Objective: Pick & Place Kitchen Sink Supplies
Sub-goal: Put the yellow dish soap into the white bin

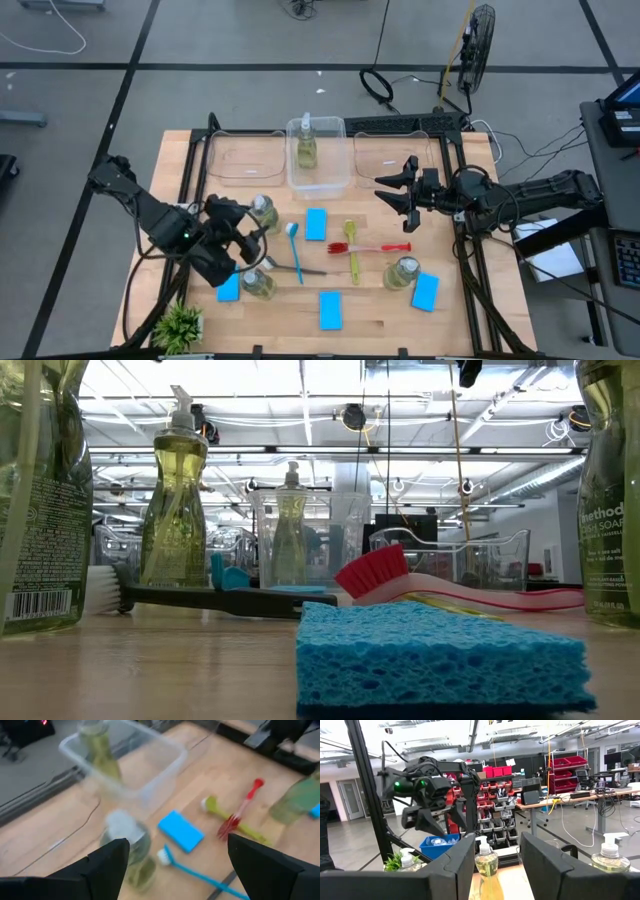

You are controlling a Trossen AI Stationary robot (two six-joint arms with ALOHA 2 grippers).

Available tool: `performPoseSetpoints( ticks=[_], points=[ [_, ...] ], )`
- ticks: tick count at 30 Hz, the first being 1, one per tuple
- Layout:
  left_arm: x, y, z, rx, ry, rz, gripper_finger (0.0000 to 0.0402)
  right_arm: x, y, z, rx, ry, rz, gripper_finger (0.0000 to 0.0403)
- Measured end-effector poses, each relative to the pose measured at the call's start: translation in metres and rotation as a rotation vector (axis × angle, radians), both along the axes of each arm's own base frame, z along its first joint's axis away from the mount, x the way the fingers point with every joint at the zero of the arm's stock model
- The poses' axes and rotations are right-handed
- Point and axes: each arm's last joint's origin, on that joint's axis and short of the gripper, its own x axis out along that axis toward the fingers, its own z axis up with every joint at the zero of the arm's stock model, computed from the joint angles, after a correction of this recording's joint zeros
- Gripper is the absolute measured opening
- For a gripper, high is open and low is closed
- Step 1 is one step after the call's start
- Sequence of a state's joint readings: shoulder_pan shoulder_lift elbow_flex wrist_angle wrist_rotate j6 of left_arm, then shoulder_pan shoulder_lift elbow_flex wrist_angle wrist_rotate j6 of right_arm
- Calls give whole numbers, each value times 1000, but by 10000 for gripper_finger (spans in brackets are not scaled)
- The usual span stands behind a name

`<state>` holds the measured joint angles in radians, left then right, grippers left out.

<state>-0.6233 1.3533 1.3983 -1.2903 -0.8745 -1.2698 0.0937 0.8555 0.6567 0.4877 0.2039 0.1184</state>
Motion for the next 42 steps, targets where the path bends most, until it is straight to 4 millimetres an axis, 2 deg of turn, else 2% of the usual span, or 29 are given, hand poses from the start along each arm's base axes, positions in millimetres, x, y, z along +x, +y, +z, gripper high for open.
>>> performPoseSetpoints(
  ticks=[9,26,32,42],
  points=[
    [-19,6,-8,2,127,87,335,0,0,0,0,0,-2,144],
    [-34,1,-77,23,113,211,335,0,0,0,0,0,-3,144],
    [-30,1,-76,93,-1,204,335,0,0,0,1,-1,-3,144],
    [-11,13,-75,183,18,174,335,0,0,0,1,-1,-4,144]
  ],
)
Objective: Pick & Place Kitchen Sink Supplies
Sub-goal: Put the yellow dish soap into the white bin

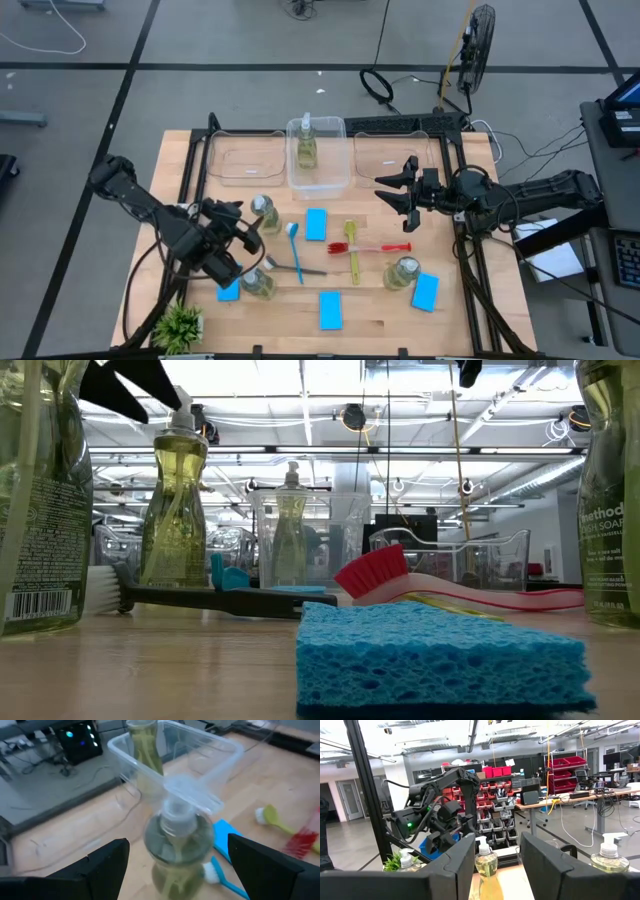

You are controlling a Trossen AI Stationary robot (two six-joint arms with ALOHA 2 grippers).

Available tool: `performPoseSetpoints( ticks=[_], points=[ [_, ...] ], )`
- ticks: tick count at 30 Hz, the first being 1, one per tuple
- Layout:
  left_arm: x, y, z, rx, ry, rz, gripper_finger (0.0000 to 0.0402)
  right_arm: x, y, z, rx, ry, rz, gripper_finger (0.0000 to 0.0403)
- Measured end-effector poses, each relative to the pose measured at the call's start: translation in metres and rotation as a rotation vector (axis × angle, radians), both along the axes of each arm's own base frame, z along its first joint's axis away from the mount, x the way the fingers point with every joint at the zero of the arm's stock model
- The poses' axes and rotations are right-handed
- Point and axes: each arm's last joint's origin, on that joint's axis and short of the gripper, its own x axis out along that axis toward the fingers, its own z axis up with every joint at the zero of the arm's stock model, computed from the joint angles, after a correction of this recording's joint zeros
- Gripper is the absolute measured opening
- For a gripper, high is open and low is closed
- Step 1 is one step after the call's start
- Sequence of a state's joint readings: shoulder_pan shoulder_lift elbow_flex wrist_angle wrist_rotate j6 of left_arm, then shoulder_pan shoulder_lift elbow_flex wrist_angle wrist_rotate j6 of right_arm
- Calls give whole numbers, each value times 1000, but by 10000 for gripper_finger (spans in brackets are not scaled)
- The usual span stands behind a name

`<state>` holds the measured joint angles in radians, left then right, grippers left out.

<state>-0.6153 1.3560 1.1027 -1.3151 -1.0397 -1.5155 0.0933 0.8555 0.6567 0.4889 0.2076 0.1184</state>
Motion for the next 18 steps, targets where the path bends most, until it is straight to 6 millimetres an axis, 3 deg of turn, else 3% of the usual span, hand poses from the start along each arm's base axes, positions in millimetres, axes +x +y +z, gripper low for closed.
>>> performPoseSetpoints(
  ticks=[18],
  points=[
    [22,23,1,54,75,14,335,0,0,0,0,0,0,144]
  ],
)
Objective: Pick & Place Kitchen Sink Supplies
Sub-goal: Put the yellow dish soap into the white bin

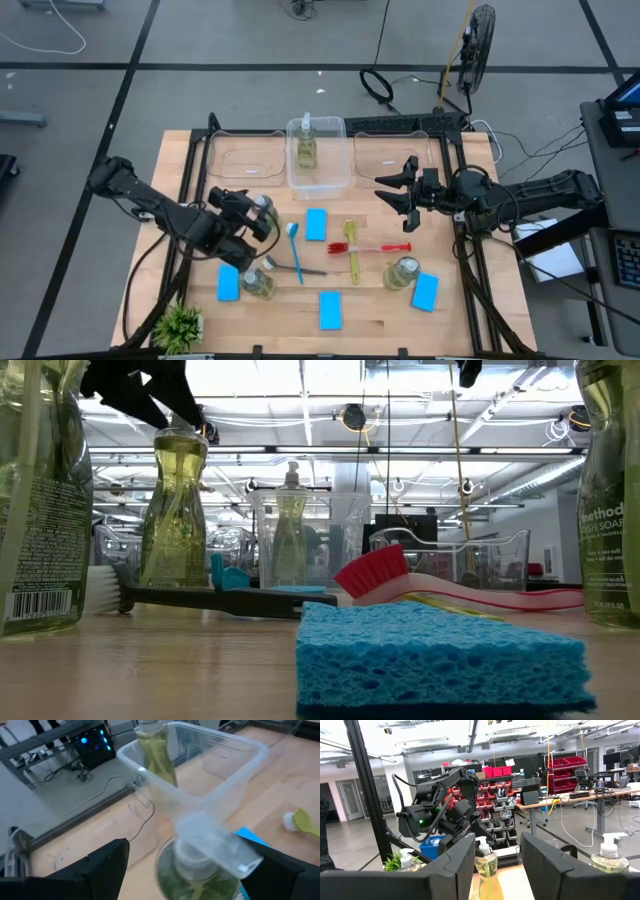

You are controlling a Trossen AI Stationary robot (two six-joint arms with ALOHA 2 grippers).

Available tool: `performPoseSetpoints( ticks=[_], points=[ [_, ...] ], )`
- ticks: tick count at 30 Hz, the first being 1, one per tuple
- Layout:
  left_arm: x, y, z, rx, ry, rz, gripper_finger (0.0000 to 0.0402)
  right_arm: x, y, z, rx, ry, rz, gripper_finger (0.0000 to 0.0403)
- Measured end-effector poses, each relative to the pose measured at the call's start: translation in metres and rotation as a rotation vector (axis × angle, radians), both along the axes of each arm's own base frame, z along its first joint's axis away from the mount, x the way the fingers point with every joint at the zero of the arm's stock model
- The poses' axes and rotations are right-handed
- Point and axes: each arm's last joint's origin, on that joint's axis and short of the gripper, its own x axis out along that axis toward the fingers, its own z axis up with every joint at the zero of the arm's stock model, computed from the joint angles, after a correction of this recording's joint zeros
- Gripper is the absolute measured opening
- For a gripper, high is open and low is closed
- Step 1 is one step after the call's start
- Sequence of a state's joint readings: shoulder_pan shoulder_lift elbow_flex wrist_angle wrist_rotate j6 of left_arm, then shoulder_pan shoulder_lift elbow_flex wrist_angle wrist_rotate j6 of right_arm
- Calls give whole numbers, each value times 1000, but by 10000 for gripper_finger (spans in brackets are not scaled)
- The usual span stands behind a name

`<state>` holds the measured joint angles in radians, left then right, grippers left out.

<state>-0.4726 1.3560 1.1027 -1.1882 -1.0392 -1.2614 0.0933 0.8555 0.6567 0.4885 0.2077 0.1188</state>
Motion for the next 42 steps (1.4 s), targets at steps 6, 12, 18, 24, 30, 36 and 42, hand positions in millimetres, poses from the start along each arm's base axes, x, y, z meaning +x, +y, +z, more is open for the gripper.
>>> performPoseSetpoints(
  ticks=[6,12,18,24,30,36,42],
  points=[
    [6,9,-1,-25,41,11,335,0,0,0,0,0,0,144],
    [8,13,-1,-35,37,29,335,0,0,0,0,0,0,144],
    [7,13,-1,-41,27,35,334,0,0,0,0,0,0,144],
    [7,13,-5,-33,-3,52,295,0,0,0,-3,0,0,144],
    [9,13,-15,-29,-51,66,241,0,0,0,-3,0,0,144],
    [10,13,-17,0,-80,69,190,0,0,0,-3,0,-1,144],
    [11,13,-17,6,-86,64,121,0,0,0,-3,1,-1,144]
  ],
)
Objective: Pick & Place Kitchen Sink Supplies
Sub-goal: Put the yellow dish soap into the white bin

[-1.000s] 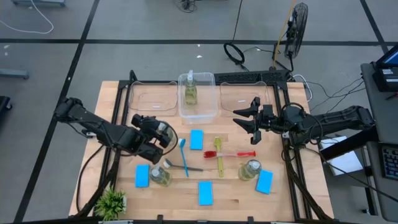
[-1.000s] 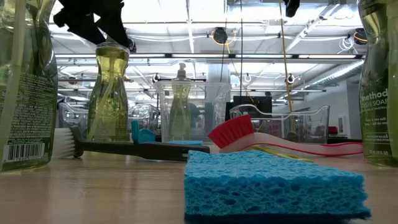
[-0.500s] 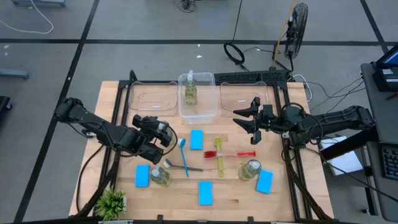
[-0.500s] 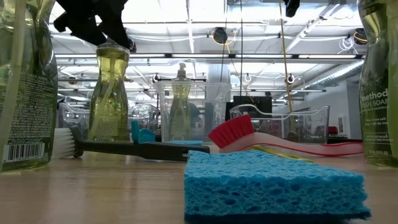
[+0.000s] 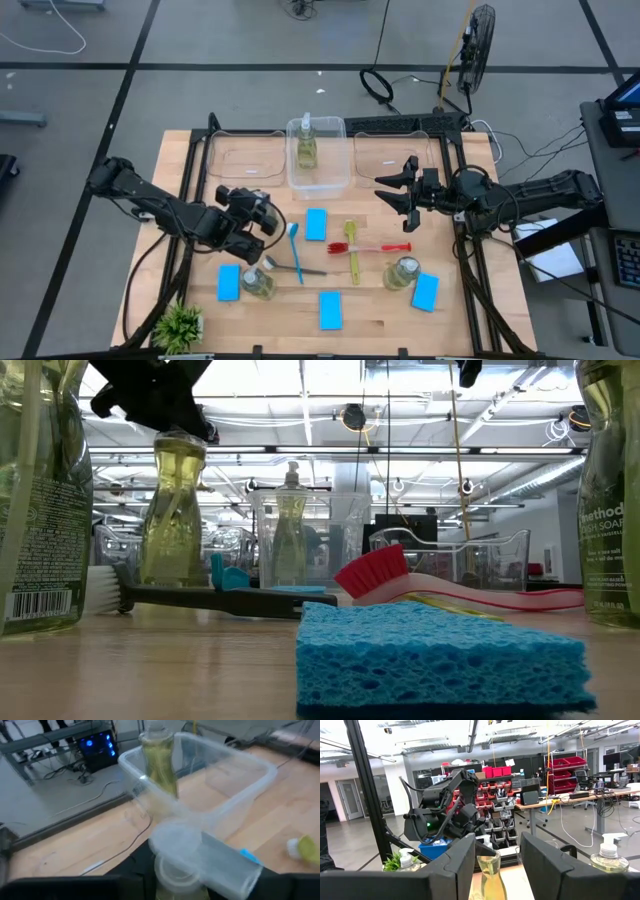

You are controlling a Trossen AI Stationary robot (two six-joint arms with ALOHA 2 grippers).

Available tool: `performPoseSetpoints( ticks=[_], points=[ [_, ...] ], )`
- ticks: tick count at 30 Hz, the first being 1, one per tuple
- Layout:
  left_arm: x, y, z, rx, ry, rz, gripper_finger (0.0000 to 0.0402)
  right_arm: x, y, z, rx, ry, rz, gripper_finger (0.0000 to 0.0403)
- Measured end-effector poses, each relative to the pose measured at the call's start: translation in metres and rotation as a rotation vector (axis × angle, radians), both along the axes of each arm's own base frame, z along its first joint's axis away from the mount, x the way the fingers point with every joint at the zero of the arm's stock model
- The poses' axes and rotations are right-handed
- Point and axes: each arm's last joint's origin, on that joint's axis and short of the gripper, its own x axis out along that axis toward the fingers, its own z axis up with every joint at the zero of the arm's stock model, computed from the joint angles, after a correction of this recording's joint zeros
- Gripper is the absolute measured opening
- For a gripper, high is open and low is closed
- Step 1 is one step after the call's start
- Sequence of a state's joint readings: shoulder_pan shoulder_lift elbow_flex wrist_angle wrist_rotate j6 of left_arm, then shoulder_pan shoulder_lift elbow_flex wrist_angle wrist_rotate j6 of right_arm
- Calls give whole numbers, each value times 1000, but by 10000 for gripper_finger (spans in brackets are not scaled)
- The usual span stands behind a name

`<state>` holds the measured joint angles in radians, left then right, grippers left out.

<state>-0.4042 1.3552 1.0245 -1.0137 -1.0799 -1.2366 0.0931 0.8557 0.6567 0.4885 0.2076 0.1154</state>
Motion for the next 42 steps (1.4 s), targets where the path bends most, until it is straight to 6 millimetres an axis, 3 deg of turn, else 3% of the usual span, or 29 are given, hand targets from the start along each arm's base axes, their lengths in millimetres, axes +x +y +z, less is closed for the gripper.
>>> performPoseSetpoints(
  ticks=[10,20,29,34,42],
  points=[
    [-9,4,13,7,-49,-2,115,0,0,0,0,0,-1,144],
    [-23,17,73,136,-211,-32,115,0,0,0,-2,0,10,144],
    [-6,27,131,234,-413,-156,115,12,4,-6,-28,9,107,150],
    [1,33,148,258,-538,-228,115,21,5,-8,-49,-17,104,183],
    [21,41,148,239,-646,-278,115,32,6,-5,-83,-55,88,267]
  ],
)
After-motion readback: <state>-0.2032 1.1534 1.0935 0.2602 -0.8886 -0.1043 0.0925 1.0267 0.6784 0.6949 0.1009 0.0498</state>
